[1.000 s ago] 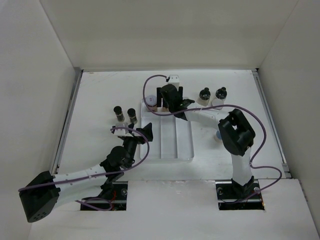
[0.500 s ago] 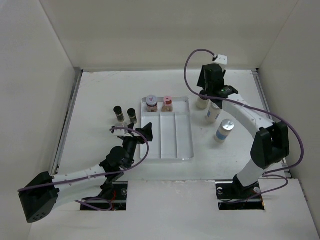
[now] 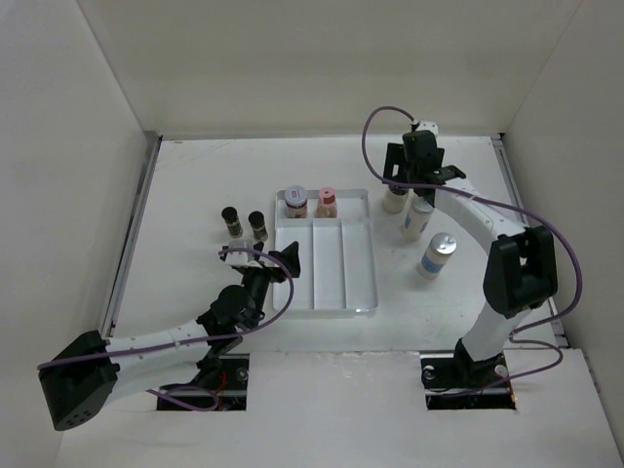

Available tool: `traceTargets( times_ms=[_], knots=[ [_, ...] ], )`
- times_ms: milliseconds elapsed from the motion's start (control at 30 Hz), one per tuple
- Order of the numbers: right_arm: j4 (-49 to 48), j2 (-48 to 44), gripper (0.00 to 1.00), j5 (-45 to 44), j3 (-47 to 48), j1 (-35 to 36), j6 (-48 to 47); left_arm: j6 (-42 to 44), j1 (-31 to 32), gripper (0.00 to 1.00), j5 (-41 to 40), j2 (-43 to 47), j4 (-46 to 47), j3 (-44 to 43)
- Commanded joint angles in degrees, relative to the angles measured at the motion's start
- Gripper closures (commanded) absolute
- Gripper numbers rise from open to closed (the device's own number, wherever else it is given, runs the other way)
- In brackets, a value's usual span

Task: Organize the condiment bottles

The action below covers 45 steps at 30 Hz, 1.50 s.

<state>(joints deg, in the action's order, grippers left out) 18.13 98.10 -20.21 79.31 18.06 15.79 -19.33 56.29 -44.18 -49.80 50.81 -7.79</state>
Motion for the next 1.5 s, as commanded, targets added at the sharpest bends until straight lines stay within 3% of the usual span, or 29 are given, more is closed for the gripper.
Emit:
traceTargets(
  times_ms=[0, 433, 700, 933, 1167, 1467],
  knots=[
    [0.76, 2.17, 0.05, 3.07, 3.57, 0.17, -1.03, 0.17, 0.26, 0.00, 0.15, 0.32, 3.07, -1.44],
    [1.21, 9.29, 0.13, 1.66, 7.61, -0.36, -0.67, 0.17, -0.35, 0.00, 0.15, -0.38, 3.33, -1.35],
    [1.82, 10.80, 0.36, 1.31, 8.58, -0.44, -0.15, 0.17, -0.61, 0.00, 0.15, -1.61, 3.51, -1.44],
    [-7.93, 0.43, 0.48, -3.52, 4.89, 1.57, -0.41, 0.17, -0.70, 0.00, 0.15, -1.70, 3.60, -1.44],
    [-7.23, -3.18, 0.48, -4.49, 5.33, 9.04, -2.87, -0.09, -0.70, 0.00, 2.17, -2.67, 4.21, -1.61],
    [-9.69, 3.49, 0.46, -3.26, 5.33, 15.64, -1.73, -0.18, -1.32, 0.00, 2.00, -1.79, 3.86, -1.26]
  ],
)
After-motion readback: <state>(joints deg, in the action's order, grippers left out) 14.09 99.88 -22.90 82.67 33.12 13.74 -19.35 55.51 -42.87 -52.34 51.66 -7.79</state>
